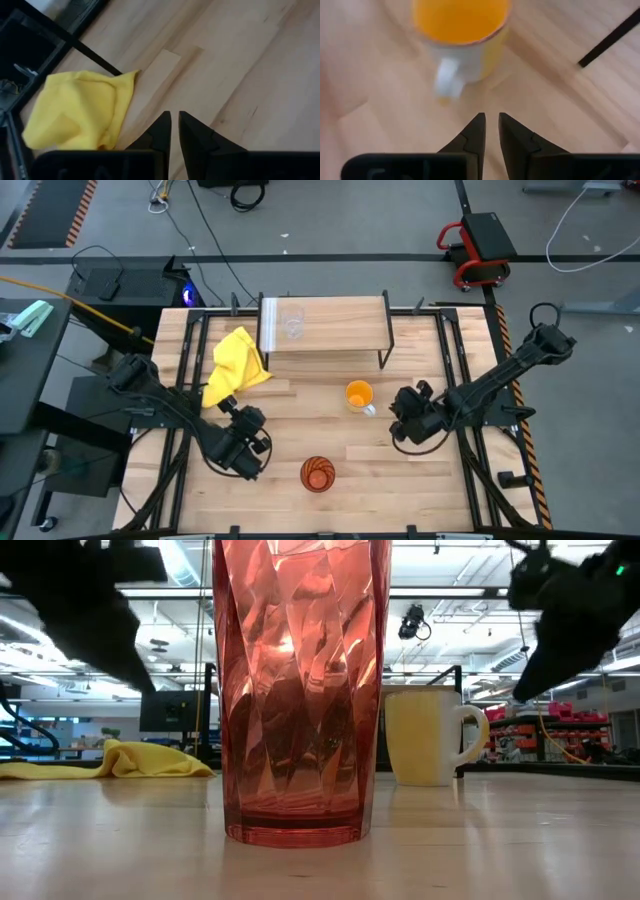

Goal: Stack small to large cups/mugs on shelf
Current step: Put the yellow mug on the shelf

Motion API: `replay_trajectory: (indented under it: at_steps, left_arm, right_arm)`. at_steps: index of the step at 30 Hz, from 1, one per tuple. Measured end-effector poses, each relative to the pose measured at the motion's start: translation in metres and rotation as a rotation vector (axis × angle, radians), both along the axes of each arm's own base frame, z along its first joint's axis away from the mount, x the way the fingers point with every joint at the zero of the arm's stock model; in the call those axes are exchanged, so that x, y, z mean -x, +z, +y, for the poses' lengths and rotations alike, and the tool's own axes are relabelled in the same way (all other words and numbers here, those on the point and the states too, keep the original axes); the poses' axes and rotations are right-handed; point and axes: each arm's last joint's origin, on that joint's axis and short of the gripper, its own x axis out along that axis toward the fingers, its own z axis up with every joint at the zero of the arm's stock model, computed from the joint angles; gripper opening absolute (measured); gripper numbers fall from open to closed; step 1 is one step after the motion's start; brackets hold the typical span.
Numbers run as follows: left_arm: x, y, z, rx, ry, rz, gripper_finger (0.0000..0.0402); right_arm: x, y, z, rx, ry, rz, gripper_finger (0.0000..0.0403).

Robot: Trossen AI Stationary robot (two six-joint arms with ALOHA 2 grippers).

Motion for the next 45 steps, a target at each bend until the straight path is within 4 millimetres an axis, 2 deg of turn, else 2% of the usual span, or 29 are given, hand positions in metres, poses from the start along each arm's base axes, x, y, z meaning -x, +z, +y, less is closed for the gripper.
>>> replay_trajectory:
  at_steps: [4,8,20,30,39,45]
  left_arm:
    - [0.002,-0.011,0.003,-0.005,0.003,-0.036,0.0039]
    - [0.002,-0.017,0.004,-0.002,0.006,-0.074,0.004]
    - [0.001,-0.018,0.004,-0.013,0.005,-0.105,0.0034]
    - [-0.002,-0.017,0.008,-0.028,0.018,-0.128,0.0034]
    - [-0.017,-0.016,0.026,-0.05,0.089,-0.176,0.0017]
    - [-0.044,-0.013,0.025,-0.017,-0.039,-0.205,0.0016]
  right_arm:
    - [-0.008,-0.011,-0.011,0.023,-0.038,-0.022,0.0059]
    - [-0.024,-0.018,-0.015,0.0,-0.001,-0.037,0.0059]
    - [-0.051,-0.035,-0.017,-0.008,0.067,-0.058,0.0059]
    - [-0.074,-0.026,-0.02,0.018,0.095,-0.106,0.006]
    - [-0.081,-0.03,-0.025,0.021,0.096,-0.075,0.006]
    - [-0.081,-0.03,-0.024,0.001,0.109,-0.073,0.006]
